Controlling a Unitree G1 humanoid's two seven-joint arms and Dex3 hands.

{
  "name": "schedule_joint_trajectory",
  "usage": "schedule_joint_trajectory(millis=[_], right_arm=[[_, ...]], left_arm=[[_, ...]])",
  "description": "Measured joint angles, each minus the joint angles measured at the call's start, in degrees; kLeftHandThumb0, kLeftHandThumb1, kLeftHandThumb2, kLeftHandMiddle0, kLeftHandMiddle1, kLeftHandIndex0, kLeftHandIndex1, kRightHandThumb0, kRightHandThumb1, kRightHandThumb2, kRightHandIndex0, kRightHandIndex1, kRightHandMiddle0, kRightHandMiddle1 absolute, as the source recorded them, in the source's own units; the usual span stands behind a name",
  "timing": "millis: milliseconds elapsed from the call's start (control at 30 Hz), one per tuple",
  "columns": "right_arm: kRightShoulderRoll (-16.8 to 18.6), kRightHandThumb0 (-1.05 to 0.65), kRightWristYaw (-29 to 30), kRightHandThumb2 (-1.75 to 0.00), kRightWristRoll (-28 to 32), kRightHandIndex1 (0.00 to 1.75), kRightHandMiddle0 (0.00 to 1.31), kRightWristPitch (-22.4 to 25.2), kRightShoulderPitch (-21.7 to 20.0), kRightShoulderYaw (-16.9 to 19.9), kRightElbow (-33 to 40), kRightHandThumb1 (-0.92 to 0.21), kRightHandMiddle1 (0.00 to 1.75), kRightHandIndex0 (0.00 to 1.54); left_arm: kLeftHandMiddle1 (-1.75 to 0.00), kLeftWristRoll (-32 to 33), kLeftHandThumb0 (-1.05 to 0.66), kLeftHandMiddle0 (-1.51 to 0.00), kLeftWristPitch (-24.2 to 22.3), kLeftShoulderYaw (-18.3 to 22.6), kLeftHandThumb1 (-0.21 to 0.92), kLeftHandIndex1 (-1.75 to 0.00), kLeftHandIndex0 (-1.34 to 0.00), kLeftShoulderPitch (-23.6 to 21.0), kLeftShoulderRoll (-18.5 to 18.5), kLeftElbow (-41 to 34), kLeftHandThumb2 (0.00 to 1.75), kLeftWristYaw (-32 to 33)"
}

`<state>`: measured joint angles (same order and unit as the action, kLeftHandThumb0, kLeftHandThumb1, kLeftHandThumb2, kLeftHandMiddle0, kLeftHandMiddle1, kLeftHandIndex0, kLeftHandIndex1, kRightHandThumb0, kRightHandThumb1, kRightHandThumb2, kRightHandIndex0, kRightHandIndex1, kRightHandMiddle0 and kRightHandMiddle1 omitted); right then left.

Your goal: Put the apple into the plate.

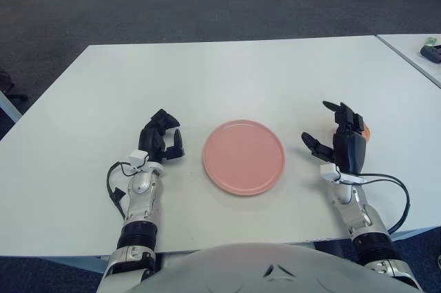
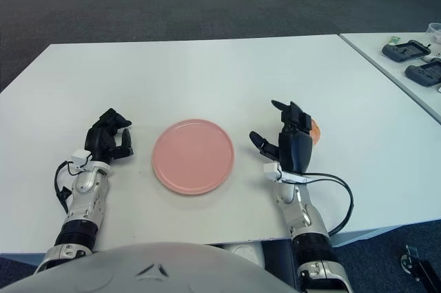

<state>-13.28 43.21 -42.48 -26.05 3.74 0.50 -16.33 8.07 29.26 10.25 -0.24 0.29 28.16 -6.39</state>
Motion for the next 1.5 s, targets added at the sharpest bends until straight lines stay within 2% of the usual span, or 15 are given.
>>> schedule_joint_trajectory(millis=[267,500,667,767,933,1233,1500], right_arm=[[-1.27,-0.9,1.57,-0.81,-1.98,0.0,0.0,5.94,0.1,0.21,2.47,-0.49,0.03,0.0],[-3.45,-0.96,5.39,-0.79,-4.06,0.0,0.0,11.2,-0.55,0.38,0.25,-0.46,0.0,0.0],[-2.82,-0.98,6.38,-0.78,-7.73,0.0,0.0,18.13,2.44,0.76,8.87,-0.45,0.0,0.0],[-2.44,-0.97,9.04,-0.78,-8.8,0.0,0.0,21.69,1.44,0.85,9.16,-0.45,0.0,0.0],[-1.54,-0.94,9.03,-0.78,-8.61,0.0,0.0,26.1,1.05,1.03,9.43,-0.44,0.0,0.0],[-0.79,-0.91,3.83,-0.84,-5.99,0.0,0.0,31.89,1.65,1.31,9.92,-0.39,0.0,0.0],[-2.38,-0.96,-8.02,-0.83,-2.95,0.0,0.0,38.35,0.61,2.03,9.27,-0.44,0.0,0.0]], left_arm=[[-1.75,0.48,-0.55,-1.29,-0.03,0.05,0.17,-1.75,-0.74,-0.08,0.0,0.07,1.51,-0.57],[-1.75,0.51,-0.54,-1.28,0.1,0.22,0.18,-1.75,-0.73,-0.12,0.0,0.3,1.5,-1.09],[-1.75,0.57,-0.54,-1.28,0.25,0.42,0.18,-1.75,-0.73,-0.16,-0.03,0.4,1.5,-1.29],[-1.75,0.56,-0.55,-1.29,0.24,0.46,0.17,-1.75,-0.74,-0.28,-0.03,0.57,1.51,-1.34],[-1.75,0.48,-0.56,-1.31,0.27,0.44,0.15,-1.75,-0.76,-0.31,-0.06,0.59,1.54,-1.34],[-1.75,0.26,-0.57,-1.32,0.26,0.43,0.13,-1.75,-0.78,-0.29,-0.04,0.63,1.56,-1.33],[-1.75,0.06,-0.57,-1.31,0.28,0.46,0.14,-1.75,-0.77,-0.25,-0.04,0.64,1.55,-1.29]])
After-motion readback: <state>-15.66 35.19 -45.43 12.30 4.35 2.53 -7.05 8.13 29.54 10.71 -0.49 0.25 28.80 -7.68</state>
